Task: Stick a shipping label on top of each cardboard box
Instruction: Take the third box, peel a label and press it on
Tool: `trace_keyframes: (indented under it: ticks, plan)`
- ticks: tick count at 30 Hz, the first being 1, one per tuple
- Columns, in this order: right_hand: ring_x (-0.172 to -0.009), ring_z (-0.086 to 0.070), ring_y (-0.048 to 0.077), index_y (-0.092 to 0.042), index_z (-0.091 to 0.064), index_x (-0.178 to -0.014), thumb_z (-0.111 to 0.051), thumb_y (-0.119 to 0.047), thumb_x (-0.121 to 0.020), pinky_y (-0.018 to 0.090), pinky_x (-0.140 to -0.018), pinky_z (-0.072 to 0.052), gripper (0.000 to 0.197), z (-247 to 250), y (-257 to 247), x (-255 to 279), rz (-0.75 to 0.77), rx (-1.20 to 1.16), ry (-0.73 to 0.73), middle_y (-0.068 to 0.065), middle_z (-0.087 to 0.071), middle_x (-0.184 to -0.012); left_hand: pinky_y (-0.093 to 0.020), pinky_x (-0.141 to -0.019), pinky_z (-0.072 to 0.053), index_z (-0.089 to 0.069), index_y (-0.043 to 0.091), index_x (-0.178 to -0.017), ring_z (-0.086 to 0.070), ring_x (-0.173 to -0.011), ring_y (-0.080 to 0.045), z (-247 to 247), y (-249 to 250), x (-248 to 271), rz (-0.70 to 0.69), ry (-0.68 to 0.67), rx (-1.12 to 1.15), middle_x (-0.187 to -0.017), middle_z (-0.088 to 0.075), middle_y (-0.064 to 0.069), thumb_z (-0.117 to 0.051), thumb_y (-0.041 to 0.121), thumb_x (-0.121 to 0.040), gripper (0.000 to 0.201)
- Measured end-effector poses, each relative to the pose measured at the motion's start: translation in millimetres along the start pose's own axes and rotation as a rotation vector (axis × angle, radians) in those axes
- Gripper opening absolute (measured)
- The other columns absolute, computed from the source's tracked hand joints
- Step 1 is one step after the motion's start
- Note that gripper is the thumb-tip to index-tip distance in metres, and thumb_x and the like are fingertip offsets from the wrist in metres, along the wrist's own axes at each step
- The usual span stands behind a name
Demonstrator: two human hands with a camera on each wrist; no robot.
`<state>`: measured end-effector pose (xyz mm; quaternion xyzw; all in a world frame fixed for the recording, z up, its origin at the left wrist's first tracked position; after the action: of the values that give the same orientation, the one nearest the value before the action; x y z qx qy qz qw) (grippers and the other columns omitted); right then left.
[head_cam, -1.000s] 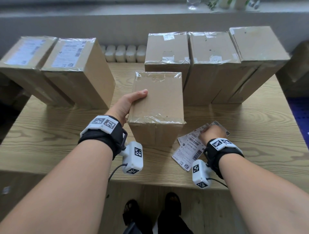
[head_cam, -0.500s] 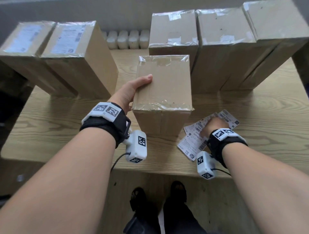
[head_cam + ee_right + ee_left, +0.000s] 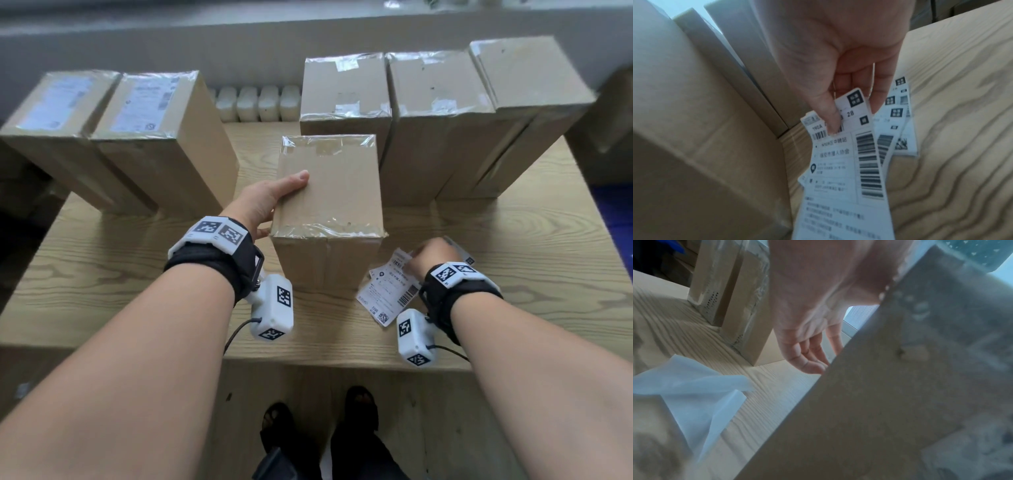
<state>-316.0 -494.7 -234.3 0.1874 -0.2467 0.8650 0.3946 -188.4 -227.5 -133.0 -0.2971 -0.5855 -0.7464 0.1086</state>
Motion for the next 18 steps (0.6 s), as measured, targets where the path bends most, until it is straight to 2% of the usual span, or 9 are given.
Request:
trace_keyframes:
  ticks: [2, 4, 6, 8, 10, 12, 14, 16, 18]
  plan:
    - [-0.081, -0.068, 0.027, -0.015, -0.074, -0.088, -0.066, -0.017, -0.083, 0.031, -0.069, -0.056, 0.009, 16.7, -4.2, 9.4, 0.021, -0.044, 0.019, 0.008, -0.073, -0.088, -0.034, -0.088, -0.054, -0.063, 0.019, -0.12, -0.068, -0.097, -0.013, 4.4, 4.8, 2.6, -0.026, 0.03, -0.072, -0.106, -0.072, 0.003, -0.081, 0.057, -0.062, 0.071]
    - [-0.087, -0.068, 0.028, -0.019, -0.076, -0.088, -0.071, -0.021, -0.082, 0.031, -0.076, -0.055, 0.008, 36.5, -8.8, 20.0, 0.039, -0.101, 0.046, 0.008, -0.073, -0.095, -0.038, -0.094, -0.052, -0.053, 0.017, -0.132, -0.064, -0.107, -0.015, 9.1, 12.1, 4.8, -0.048, 0.067, -0.141, -0.12, -0.065, 0.001, -0.083, 0.059, -0.058, 0.09]
    - [-0.089, -0.067, 0.027, -0.019, -0.077, -0.09, -0.073, -0.022, -0.081, 0.029, -0.075, -0.053, 0.01, 58.9, -15.8, 32.6, 0.058, -0.153, 0.065, 0.007, -0.073, -0.095, -0.042, -0.101, -0.047, -0.046, 0.017, -0.137, -0.055, -0.12, -0.02, 12.3, 26.5, 11.9, -0.099, 0.131, -0.242, -0.134, -0.054, -0.002, -0.083, 0.054, -0.063, 0.091]
    - [-0.086, -0.066, 0.024, -0.017, -0.078, -0.091, -0.075, -0.021, -0.081, 0.027, -0.071, -0.049, 0.012, 82.1, -23.1, 43.5, 0.074, -0.191, 0.066, 0.005, -0.072, -0.091, -0.041, -0.104, -0.043, -0.046, 0.017, -0.137, -0.051, -0.123, -0.024, 14.1, 45.7, 21.4, -0.193, 0.223, -0.362, -0.136, -0.051, -0.004, -0.081, 0.048, -0.069, 0.082]
    - [-0.078, -0.063, 0.02, -0.017, -0.078, -0.089, -0.076, -0.021, -0.081, 0.026, -0.067, -0.047, 0.01, 107.7, -32.3, 55.7, 0.094, -0.231, 0.08, 0.005, -0.071, -0.089, -0.041, -0.102, -0.046, -0.051, 0.018, -0.13, -0.056, -0.117, -0.024, 13.6, 68.6, 31.8, -0.32, 0.304, -0.395, -0.13, -0.056, -0.006, -0.078, 0.042, -0.075, 0.065]
    - [-0.079, -0.061, 0.02, -0.017, -0.077, -0.09, -0.072, -0.019, -0.084, 0.026, -0.068, -0.045, 0.008, 136.0, -43.9, 69.9, 0.135, -0.248, 0.126, 0.007, -0.072, -0.095, -0.039, -0.097, -0.049, -0.059, 0.019, -0.12, -0.061, -0.107, -0.022, 8.0, 94.1, 43.2, -0.441, 0.317, -0.4, -0.119, -0.063, -0.004, -0.074, 0.033, -0.079, 0.045]
    - [-0.084, -0.061, 0.021, -0.014, -0.077, -0.096, -0.066, -0.018, -0.089, 0.027, -0.07, -0.045, 0.013, 162.7, -57.5, 85.4, 0.186, -0.253, 0.17, 0.007, -0.071, -0.098, -0.032, -0.088, -0.053, -0.065, 0.021, -0.105, -0.064, -0.095, -0.017, -5.0, 117.1, 53.6, -0.523, 0.226, -0.407, -0.106, -0.069, -0.001, -0.071, 0.024, -0.082, 0.024]
    - [-0.085, -0.062, 0.021, -0.013, -0.075, -0.097, -0.064, -0.016, -0.092, 0.031, -0.07, -0.048, 0.013, 186.6, -71.6, 101.6, 0.237, -0.279, 0.21, 0.007, -0.07, -0.093, -0.022, -0.072, -0.052, -0.068, 0.02, -0.094, -0.064, -0.08, -0.014, -21.9, 137.5, 66.7, -0.598, 0.103, -0.396, -0.095, -0.072, -0.003, -0.069, 0.015, -0.084, 0.011]
    - [-0.081, -0.062, 0.02, -0.015, -0.074, -0.093, -0.066, -0.015, -0.09, 0.03, -0.067, -0.049, 0.009, 206.8, -84.3, 117.8, 0.279, -0.327, 0.252, 0.004, -0.069, -0.088, -0.015, -0.056, -0.045, -0.072, 0.011, -0.097, -0.056, -0.064, -0.008, -35.5, 152.6, 79.8, -0.632, 0.016, -0.384, -0.081, -0.068, -0.001, -0.067, 0.011, -0.087, 0.011]
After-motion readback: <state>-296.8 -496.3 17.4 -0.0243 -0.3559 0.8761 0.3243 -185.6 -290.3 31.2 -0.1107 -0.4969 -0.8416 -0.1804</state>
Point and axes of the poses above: each hand's wrist, its own x-axis away from the middle knuckle, its own z-axis out of the back of the hand, y = z × x, the point moved 6 cm from there along -x, towards the middle knuckle
